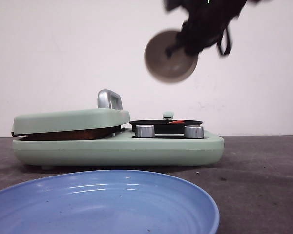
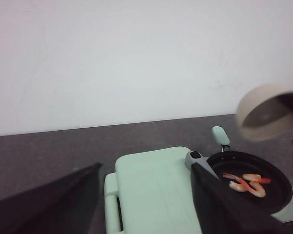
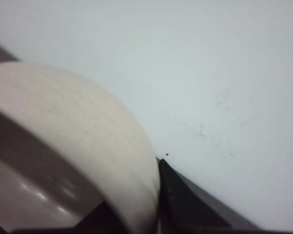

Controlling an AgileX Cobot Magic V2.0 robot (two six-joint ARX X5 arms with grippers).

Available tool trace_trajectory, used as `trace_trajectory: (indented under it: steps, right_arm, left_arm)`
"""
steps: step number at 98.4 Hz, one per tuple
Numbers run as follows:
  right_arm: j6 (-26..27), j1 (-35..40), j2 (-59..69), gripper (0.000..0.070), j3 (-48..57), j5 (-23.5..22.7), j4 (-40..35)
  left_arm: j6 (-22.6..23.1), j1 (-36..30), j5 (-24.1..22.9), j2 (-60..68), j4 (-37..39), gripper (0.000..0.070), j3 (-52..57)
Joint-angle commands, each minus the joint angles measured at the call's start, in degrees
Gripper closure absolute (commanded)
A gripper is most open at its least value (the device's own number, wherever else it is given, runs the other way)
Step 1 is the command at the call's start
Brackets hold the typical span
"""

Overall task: Make breakfast with bread and shrimp
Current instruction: 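Lift the shrimp bowl with the right gripper and tip shrimp into the pan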

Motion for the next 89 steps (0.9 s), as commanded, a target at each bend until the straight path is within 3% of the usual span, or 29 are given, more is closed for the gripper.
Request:
trace_trajectory:
  steps: [1,24,39,51,69,89]
  right_arm:
    - [9.6,-1.2,-3.3,0.0696,2.3,-0.8,-8.3]
    - [24.0,-10.1,-13.2,0.0697,6.7,-10.3,-37.4]
    - [31.4,-20.4,-15.0,0.0697,8.0,-22.5,-53.1]
    - [31.6,-28.4,-12.9,0.0697,7.8,-31.8,-64.1]
    - [28.7,-34.4,-7.7,0.0696,6.2,-36.2,-70.9]
    - [27.9,-36.7,1.1,0.0696,5.0,-40.1,-71.6]
  left_arm:
    - [0.7,-0.1,0.3,0.2,0.6,0.0385,0.6]
    - [0.7,-0.1,1.0,0.2,0.7,0.0385,0.6]
    - [0.9,-0.1,1.2,0.3,0.7,0.0385,0.6]
    - [0.9,-0.1,1.1,0.3,0.7,0.0385,0.6]
    - [0.9,-0.1,1.2,0.3,0.7,0.0385,0.6]
    - [0.9,-0.1,1.1,0.3,0.7,0.0385,0.6]
